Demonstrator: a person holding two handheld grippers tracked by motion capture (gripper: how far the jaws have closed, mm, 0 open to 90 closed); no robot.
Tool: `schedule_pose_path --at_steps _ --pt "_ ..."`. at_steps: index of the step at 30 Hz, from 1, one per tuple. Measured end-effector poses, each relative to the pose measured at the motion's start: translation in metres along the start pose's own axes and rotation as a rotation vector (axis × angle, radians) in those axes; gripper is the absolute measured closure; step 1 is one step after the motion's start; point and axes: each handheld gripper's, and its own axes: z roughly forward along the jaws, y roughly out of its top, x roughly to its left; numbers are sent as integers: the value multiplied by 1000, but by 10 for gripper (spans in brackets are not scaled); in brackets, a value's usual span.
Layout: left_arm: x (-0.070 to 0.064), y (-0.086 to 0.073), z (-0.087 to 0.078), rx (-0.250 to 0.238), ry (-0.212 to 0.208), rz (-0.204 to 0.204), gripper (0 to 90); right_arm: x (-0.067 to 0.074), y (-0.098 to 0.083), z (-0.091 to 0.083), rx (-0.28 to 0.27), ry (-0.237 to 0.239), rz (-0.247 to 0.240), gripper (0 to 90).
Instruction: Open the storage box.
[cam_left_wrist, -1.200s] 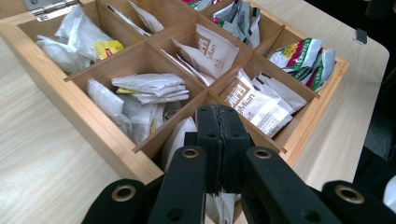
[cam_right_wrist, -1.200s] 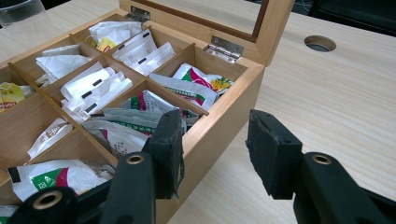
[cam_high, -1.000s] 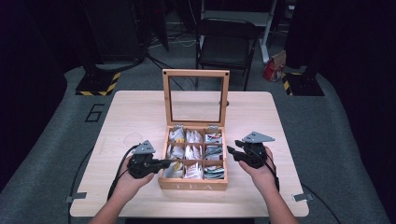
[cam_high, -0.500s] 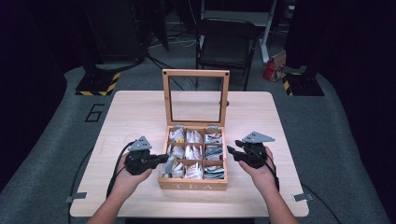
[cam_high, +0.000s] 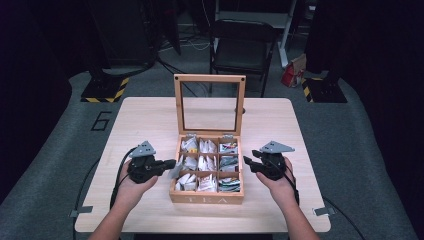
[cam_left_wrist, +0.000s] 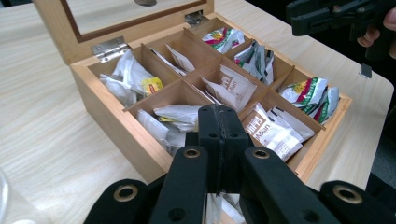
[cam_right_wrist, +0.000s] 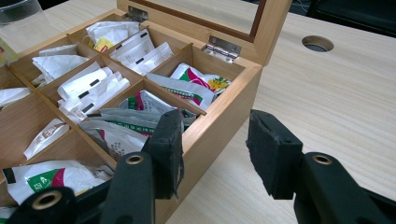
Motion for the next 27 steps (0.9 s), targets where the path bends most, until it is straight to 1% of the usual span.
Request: schedule_pose_path --at_steps 6,10,13,15,17,19,20,22,23,24,25,27 --pt "7 4 -10 -27 33 2 900 0 0 0 1 0 -2 547" --pt "11 7 -17 -51 54 -8 900 0 0 0 3 -3 4 547" --pt "14 8 -22 -60 70 -7 900 0 0 0 2 -2 3 547" --pt "17 11 -26 -64 86 -4 900 0 0 0 4 -3 2 547" --pt "20 12 -28 -82 102 -9 900 1 0 0 3 -2 2 547" --pt "23 14 -32 -82 115 -3 900 1 0 1 2 -3 3 547" --pt "24 14 -32 -92 125 -5 900 1 0 1 3 -2 4 547" --pt "27 13 -34 -95 134 -8 900 1 -1 1 6 -1 8 547" --pt "28 13 -34 -98 142 -5 900 1 -1 1 4 -1 1 547" --pt "29 13 -35 -89 145 -3 900 1 -1 1 4 -1 2 547" --pt "30 12 -35 -90 149 -8 900 1 -1 1 5 -1 1 547" --pt "32 12 -36 -89 160 -6 900 1 -1 1 4 -2 1 547"
